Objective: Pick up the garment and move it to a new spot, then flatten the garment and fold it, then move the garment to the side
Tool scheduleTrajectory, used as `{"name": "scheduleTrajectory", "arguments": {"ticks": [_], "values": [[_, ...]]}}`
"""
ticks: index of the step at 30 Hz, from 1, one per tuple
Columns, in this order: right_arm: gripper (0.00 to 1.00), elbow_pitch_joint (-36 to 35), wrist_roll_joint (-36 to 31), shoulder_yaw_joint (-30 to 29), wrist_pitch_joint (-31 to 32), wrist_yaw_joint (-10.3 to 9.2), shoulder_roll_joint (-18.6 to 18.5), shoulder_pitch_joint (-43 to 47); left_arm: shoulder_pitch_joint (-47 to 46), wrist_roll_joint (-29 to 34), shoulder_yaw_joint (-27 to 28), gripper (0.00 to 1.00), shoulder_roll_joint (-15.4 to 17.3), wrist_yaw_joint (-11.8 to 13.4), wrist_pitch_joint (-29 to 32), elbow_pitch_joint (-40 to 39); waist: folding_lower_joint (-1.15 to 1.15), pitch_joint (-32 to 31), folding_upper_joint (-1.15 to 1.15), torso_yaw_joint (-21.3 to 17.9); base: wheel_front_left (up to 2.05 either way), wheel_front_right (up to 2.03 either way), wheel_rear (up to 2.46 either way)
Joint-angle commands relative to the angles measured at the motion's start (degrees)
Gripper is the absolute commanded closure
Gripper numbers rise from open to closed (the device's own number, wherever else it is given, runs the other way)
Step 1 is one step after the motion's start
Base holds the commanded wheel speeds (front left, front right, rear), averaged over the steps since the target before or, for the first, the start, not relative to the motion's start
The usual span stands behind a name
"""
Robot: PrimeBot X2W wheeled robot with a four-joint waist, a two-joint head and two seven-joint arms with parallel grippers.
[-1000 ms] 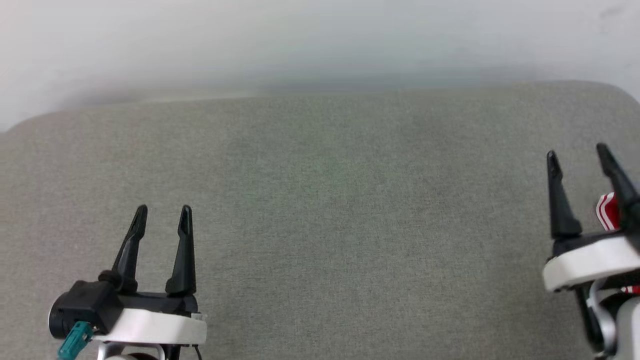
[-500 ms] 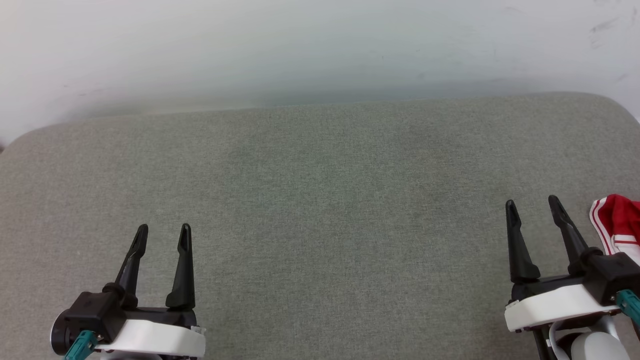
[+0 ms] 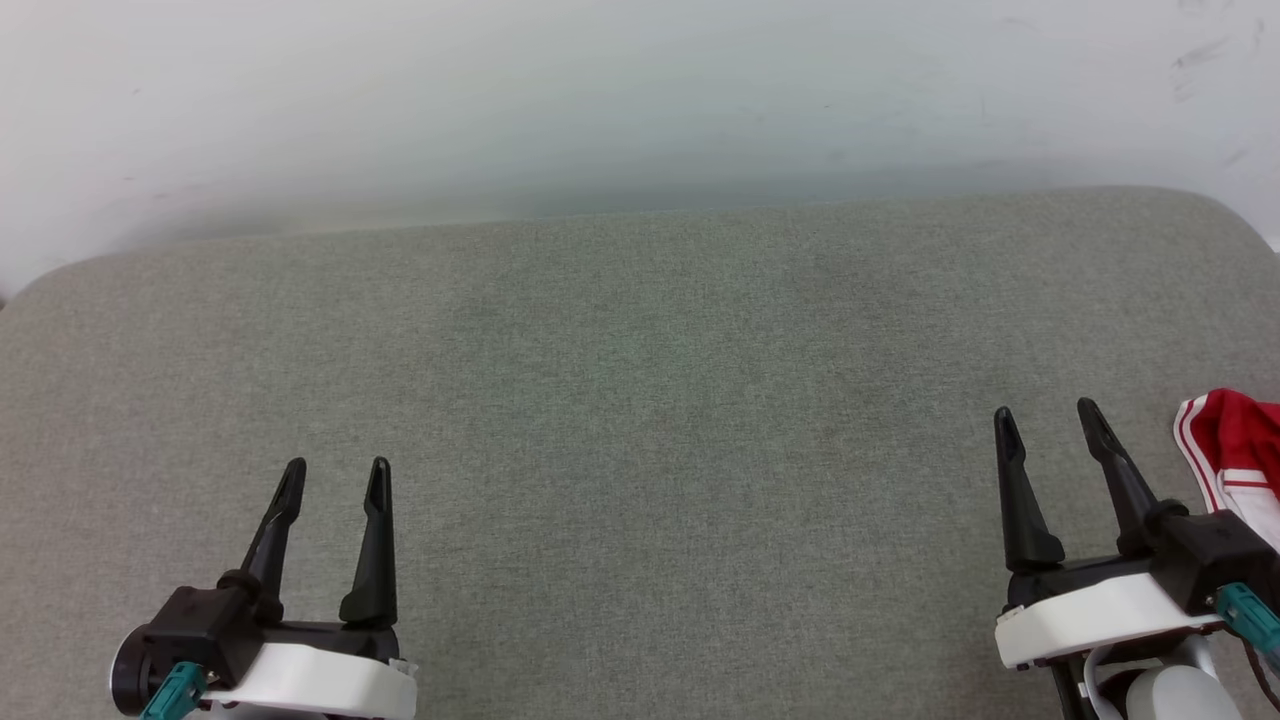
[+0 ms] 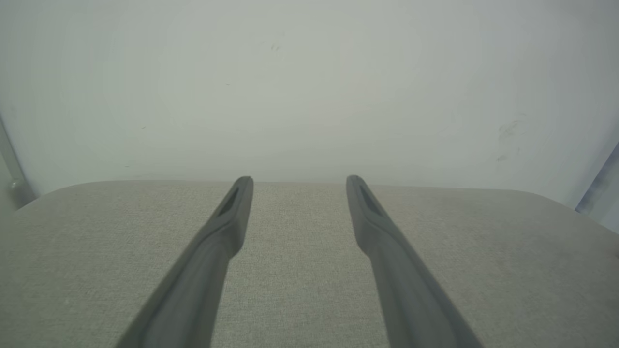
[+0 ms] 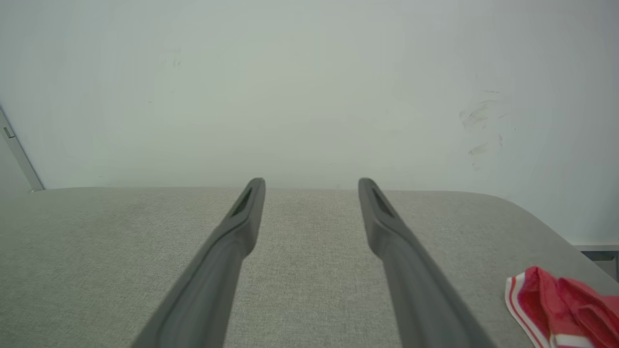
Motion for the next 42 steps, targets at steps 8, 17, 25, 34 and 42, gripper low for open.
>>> {"name": "scheduleTrajectory", "arguments": {"ticks": [8,17,25,34,42], "values": [[0.0,0.8,0.6,0.1,0.0,-0.04,0.3,-0.3,0.7,-0.1,0.2,0.0,-0.2,-0.1,-0.1,0.4,0.01,-0.1,0.0,0.1,0.0,0.0,0.0],[1.0,2.7,5.8,0.1,1.3,0.0,0.0,0.7,0.3,-5.5,0.0,1.0,-0.5,0.1,1.0,2.3,0.01,-0.3,0.0,0.1,0.0,0.0,0.0],[1.0,3.4,15.1,-0.3,3.4,0.0,-0.2,0.3,-0.9,-14.3,0.0,1.0,-0.2,0.1,2.9,3.9,0.01,-0.5,0.0,0.2,0.0,0.0,0.0],[1.0,4.2,24.4,-0.8,5.4,-0.01,-0.3,-0.1,-2.0,-23.2,0.1,1.0,-0.1,0.0,4.9,5.6,0.01,-0.7,0.0,0.3,0.0,0.0,0.0],[1.0,4.7,31.0,-1.1,6.9,-0.01,-0.3,-0.4,-2.7,-29.4,0.1,1.0,0.0,0.0,6.3,6.7,0.01,-0.9,0.0,0.4,0.0,0.0,0.0]]}}
